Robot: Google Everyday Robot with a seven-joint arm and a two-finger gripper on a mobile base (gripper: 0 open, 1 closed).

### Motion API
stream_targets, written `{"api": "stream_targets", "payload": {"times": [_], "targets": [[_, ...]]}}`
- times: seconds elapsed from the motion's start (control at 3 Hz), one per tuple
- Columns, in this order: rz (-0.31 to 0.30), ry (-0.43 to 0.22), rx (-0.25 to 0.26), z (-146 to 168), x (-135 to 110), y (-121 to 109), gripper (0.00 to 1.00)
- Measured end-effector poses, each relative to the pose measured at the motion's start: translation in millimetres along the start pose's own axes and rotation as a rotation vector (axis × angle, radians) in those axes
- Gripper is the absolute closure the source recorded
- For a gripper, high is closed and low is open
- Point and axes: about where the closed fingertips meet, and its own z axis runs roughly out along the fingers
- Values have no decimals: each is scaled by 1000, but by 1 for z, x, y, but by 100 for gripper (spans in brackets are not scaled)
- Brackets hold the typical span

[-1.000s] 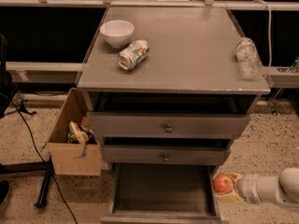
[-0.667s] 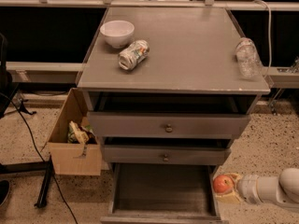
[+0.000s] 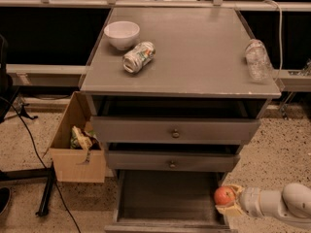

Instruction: Place apple into bottom drawer

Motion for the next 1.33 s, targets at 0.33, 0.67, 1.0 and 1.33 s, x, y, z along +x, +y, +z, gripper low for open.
{"api": "stream_targets", "payload": {"times": [0.33, 0.67, 1.0, 1.33], "targets": [[-40, -38, -53, 36, 11, 15, 100], [-89, -51, -63, 63, 20, 22, 100], [-201, -26, -52, 94, 19, 32, 100], [-305, 64, 11, 120, 23, 19, 100]]}}
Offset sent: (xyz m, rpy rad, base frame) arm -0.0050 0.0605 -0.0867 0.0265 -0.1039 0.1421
